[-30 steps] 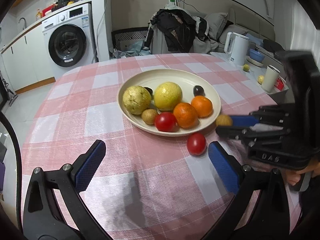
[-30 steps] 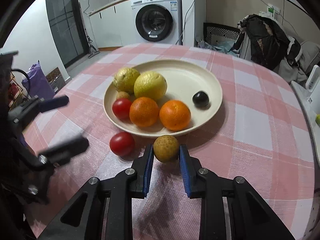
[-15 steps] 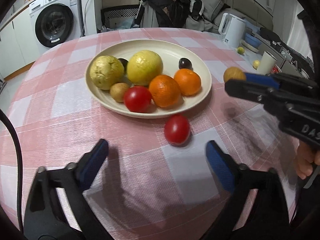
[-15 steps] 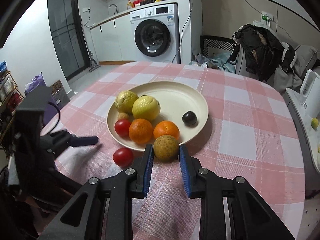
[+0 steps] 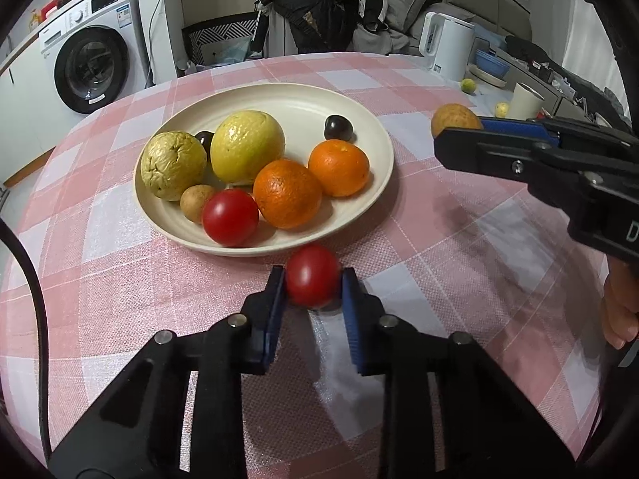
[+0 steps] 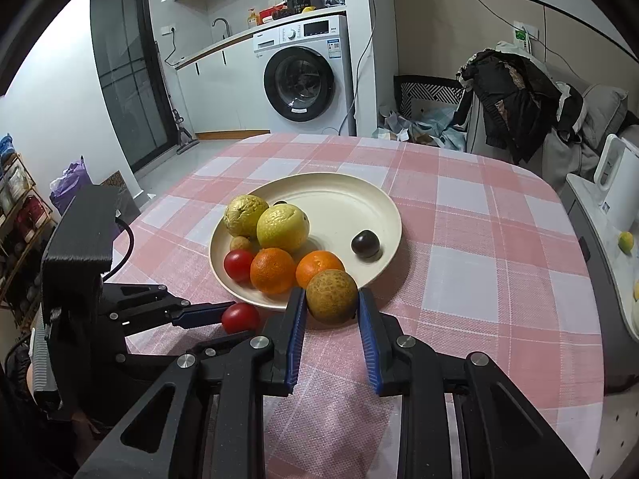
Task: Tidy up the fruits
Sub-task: 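Grasp the brown kiwi with the right tool while the left tool grasps the second red tomato, then carry the kiwi and tomato over the plate with both tools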
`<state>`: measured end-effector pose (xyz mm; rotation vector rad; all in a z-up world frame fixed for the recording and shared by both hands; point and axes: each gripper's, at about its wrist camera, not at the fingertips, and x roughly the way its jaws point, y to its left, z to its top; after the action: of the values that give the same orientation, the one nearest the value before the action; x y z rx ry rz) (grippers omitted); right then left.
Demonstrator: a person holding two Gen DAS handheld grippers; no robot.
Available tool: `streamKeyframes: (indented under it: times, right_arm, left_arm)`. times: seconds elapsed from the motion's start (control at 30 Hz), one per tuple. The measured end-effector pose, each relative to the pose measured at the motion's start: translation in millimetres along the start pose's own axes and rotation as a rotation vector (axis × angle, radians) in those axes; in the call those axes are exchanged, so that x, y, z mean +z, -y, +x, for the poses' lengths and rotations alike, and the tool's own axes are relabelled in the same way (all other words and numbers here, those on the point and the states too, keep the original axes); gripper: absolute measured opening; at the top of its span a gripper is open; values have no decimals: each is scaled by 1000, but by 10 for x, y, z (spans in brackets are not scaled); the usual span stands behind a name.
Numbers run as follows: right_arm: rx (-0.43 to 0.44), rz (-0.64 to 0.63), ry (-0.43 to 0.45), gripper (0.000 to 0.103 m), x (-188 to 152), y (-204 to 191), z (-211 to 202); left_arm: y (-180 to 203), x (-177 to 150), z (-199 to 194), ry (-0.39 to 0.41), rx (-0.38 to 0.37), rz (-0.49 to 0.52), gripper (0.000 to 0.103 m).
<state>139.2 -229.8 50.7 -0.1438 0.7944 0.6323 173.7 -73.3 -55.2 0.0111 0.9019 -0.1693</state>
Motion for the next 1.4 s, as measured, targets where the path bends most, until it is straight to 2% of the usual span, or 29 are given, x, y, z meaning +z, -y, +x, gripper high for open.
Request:
streamKeyframes:
  times: [0.3,0.57,1.0,1.4]
  right_arm:
    - [-2,8,1,27,-14,20,15]
    - [11,18,23,27,-27,25,18]
    - [41,52,100,27,32,56,-16]
    - [34,24,65,27,246,7,220]
  left_arm:
    - [-33,-35,-119,28,-21,1,24]
    - [-102,-18,-391,106,-40,2,24]
    - [-294,291,-703,207,16,4,24]
    - [-373,603,-584,229,30,0,24]
